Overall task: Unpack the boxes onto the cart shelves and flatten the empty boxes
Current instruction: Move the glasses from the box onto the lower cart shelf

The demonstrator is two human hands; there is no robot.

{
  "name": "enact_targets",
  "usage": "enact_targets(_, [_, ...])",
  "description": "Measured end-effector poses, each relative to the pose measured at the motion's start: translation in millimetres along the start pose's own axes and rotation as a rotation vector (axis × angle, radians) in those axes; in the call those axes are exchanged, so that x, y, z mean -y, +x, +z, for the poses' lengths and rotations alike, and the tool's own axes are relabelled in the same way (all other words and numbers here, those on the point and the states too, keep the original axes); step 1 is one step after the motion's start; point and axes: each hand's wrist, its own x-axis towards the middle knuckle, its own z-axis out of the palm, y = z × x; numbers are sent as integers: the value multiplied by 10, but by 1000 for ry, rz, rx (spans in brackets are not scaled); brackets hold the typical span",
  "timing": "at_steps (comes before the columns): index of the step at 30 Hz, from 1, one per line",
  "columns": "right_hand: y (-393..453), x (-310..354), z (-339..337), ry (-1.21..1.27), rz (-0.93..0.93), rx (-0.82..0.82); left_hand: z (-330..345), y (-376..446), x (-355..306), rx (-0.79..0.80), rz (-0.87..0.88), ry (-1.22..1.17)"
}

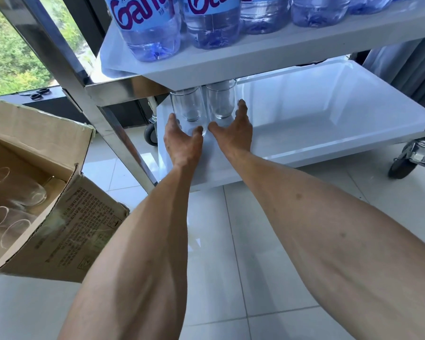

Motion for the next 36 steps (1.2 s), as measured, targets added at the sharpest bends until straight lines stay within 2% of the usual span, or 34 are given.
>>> enact_targets(20, [230, 23, 95, -82, -9, -1, 53, 216, 55, 5, -2, -10])
enact_targets(23, [247, 29, 96, -118, 22, -14, 32, 230, 45, 22, 4, -1])
enact_targets(27, [225, 30, 60, -176, 83, 51, -7, 202, -9, 39, -58, 18])
enact_targets(33, [60, 89, -105, -343, 93, 37, -170, -18, -69, 81, -29, 161])
enact_targets(36, [-129, 134, -225, -421, 39, 14, -322, -189, -39, 90, -1, 241])
